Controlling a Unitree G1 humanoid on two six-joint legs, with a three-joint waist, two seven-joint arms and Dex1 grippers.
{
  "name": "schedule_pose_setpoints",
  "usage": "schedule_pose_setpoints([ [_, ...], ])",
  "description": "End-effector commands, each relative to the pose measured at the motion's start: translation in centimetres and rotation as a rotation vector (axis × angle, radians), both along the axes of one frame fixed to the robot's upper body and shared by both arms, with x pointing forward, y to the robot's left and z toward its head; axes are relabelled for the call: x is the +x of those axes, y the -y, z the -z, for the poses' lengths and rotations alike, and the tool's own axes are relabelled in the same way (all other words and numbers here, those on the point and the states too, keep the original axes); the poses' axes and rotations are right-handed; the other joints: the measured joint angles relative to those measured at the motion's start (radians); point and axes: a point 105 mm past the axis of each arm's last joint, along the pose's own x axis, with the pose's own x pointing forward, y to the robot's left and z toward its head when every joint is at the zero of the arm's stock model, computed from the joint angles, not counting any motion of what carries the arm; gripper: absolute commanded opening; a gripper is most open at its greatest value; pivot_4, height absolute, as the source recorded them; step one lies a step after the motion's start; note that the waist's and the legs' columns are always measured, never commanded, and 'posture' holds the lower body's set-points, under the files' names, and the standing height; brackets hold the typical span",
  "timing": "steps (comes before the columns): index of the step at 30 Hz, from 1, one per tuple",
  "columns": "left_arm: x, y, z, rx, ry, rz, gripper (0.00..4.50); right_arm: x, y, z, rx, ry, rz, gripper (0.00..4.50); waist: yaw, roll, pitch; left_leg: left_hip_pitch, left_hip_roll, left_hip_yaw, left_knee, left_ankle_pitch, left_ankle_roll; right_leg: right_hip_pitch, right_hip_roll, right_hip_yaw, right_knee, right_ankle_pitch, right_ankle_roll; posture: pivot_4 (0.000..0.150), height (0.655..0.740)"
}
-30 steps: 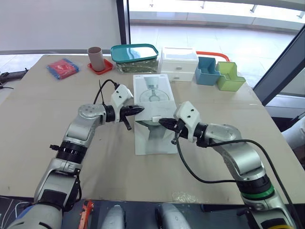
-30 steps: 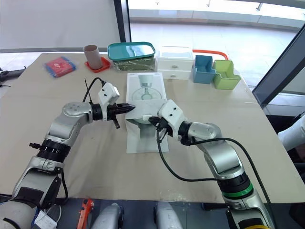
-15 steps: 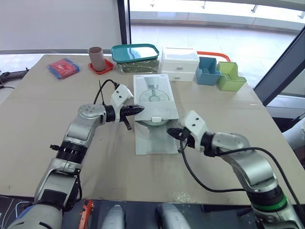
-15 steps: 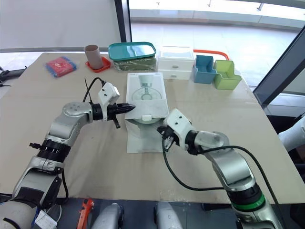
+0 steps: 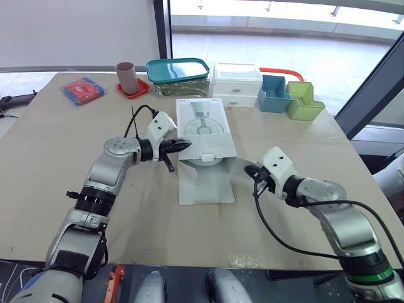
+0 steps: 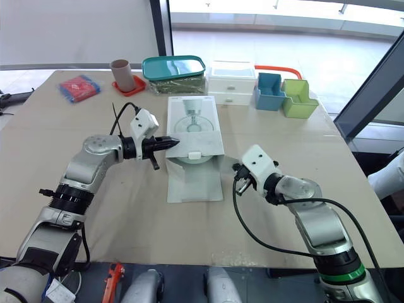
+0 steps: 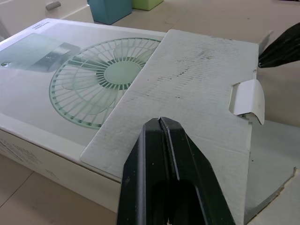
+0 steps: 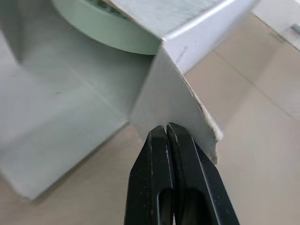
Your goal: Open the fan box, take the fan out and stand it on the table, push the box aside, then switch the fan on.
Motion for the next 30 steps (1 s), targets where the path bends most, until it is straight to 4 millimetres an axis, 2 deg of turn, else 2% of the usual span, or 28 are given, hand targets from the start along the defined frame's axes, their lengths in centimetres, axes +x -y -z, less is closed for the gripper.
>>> schedule_pose_setpoints([
  [1, -0.3, 0.3, -1.0, -0.009, 0.025, 0.020, 0.00, 1.1, -0.1, -1.8, 0.033, 0.119, 0.012, 0.03, 0.000, 0.000, 0.000, 0.000, 0.000, 0.000, 0.000, 0.000, 0.000, 0.000, 0.000, 0.000, 0.000, 0.000, 0.000, 0.150, 0.7400],
  [7, -0.7, 0.2, -0.6, -0.005, 0.020, 0.023, 0.00, 1.3, -2.4, -2.5, 0.053, 0.173, -0.085, 0.03, 0.000, 0.000, 0.000, 0.000, 0.000, 0.000, 0.000, 0.000, 0.000, 0.000, 0.000, 0.000, 0.000, 0.000, 0.000, 0.150, 0.7400],
  [10, -0.9, 0.3, -0.6, -0.005, 0.021, 0.025, 0.00, 1.4, -3.7, -2.0, 0.070, 0.160, -0.126, 0.03, -0.001, 0.000, 0.000, 0.000, 0.000, 0.000, 0.000, 0.000, 0.000, 0.000, 0.000, 0.000, 0.000, 0.000, 0.000, 0.150, 0.7400],
  [15, -0.8, 0.2, -0.6, -0.005, 0.022, 0.022, 0.00, 1.9, -4.8, -1.8, 0.081, 0.166, -0.144, 0.03, -0.001, 0.000, 0.000, 0.000, 0.000, 0.000, 0.000, 0.000, 0.000, 0.000, 0.000, 0.000, 0.000, 0.000, 0.000, 0.150, 0.7400],
  [30, -0.7, 0.7, -0.5, -0.019, 0.020, 0.030, 0.00, 2.4, -3.6, -1.8, 0.060, 0.182, -0.109, 0.03, -0.001, 0.000, 0.000, 0.000, 0.000, 0.000, 0.000, 0.000, 0.000, 0.000, 0.000, 0.000, 0.000, 0.000, -0.001, 0.150, 0.7400],
])
